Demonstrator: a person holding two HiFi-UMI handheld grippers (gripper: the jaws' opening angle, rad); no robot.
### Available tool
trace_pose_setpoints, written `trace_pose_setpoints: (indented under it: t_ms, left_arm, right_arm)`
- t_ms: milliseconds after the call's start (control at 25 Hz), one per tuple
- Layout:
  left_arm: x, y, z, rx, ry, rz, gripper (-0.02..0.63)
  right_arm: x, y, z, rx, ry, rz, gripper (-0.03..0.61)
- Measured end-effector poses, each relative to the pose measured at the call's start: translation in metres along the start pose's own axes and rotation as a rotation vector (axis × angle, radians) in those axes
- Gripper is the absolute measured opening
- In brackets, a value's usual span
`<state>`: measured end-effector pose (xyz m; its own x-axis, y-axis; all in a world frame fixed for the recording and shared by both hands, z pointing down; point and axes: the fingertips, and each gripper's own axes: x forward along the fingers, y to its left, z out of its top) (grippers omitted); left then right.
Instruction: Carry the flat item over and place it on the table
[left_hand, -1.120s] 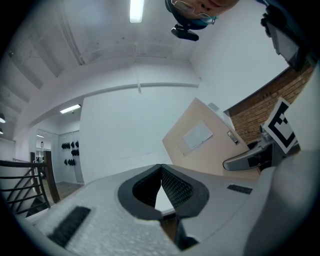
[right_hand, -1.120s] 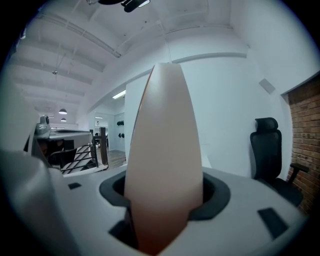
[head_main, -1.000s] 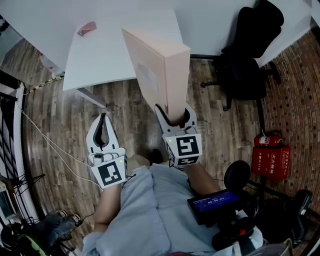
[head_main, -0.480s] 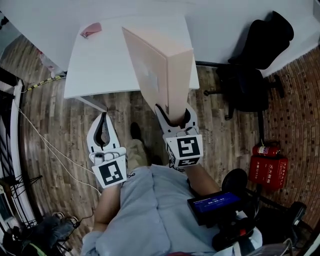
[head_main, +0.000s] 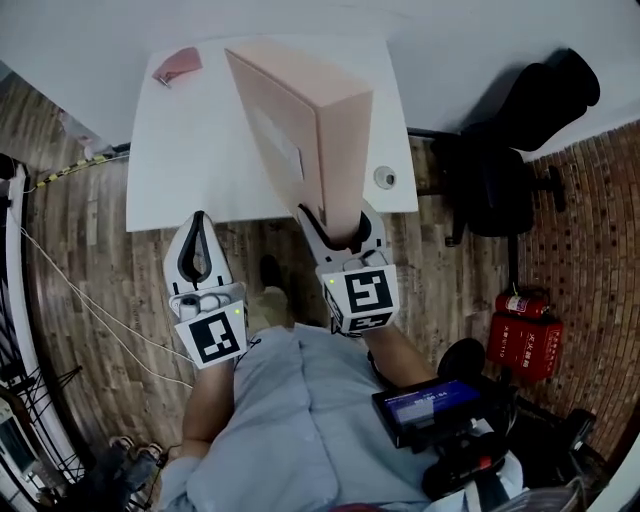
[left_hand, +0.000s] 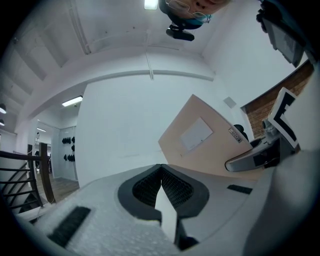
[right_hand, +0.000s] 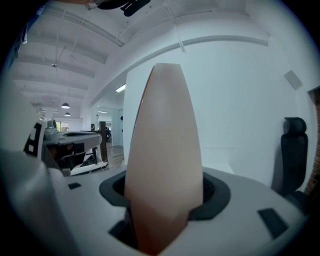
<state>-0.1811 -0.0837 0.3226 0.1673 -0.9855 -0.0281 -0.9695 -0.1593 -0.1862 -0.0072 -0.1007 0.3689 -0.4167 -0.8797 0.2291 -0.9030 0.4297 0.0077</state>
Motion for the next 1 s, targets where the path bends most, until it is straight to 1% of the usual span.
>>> trace_pose_setpoints:
  t_ms: [240, 480, 640, 1000]
  left_arm:
    - [0.055, 0.045, 0.012, 0.014, -0.041, 0.005, 0.009]
    - [0.092, 0.08, 0.023, 0.021, -0.09, 0.012, 0.009]
    - [0.111, 0.084, 0.021, 0.018, -0.096, -0.001, 0.009]
    - [0.14, 0.084, 0.011, 0.023, -0.073, -0.014, 0.009]
  right_arm:
    - [0.065, 0.002, 0.034, 0.008, -0.037, -0.001, 0.275]
    - [0.11, 0.01, 0.064, -0.006, -0.079, -0.004, 0.276]
    - [0.129, 0.006, 0.072, -0.008, -0.093, -0.012, 0.276]
    - [0.156, -0.005, 0.072, -0.006, -0.074, -0.006, 0.276]
